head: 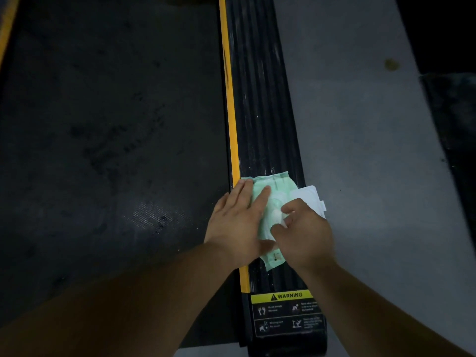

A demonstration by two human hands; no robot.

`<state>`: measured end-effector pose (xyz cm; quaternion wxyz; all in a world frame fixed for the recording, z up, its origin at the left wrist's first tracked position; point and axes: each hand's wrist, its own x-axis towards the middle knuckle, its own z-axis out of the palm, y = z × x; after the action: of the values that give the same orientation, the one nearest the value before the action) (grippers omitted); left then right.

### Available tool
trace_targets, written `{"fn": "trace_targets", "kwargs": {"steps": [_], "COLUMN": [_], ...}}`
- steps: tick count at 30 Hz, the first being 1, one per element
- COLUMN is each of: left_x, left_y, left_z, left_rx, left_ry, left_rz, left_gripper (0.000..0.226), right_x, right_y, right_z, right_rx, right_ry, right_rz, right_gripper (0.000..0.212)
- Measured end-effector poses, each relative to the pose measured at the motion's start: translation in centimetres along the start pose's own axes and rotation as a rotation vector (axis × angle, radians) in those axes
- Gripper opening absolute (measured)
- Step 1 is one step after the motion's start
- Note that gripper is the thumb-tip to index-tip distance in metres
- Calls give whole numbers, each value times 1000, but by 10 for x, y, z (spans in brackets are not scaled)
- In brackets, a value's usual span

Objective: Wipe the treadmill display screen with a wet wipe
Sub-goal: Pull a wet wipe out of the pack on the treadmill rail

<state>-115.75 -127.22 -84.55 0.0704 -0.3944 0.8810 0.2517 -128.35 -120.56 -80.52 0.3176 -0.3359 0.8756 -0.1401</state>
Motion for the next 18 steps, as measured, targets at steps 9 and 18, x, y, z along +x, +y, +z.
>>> {"fn": "trace_targets", "kwargs": {"steps": [9,18], "left_x": [0,1], "left_y": [5,12], "left_z": [3,3], "left_rx": [18,-13], "left_ry": [-8,6], "left_rz": [-35,-91], "left_gripper": [106,103], "right_x": [-5,-20], "right_y": [-3,3], "right_z": [-11,-21], "right_rx": [-210,-16], "right_ry": [55,376], "right_rz": [-7,-435], "right_gripper": [15,18]}}
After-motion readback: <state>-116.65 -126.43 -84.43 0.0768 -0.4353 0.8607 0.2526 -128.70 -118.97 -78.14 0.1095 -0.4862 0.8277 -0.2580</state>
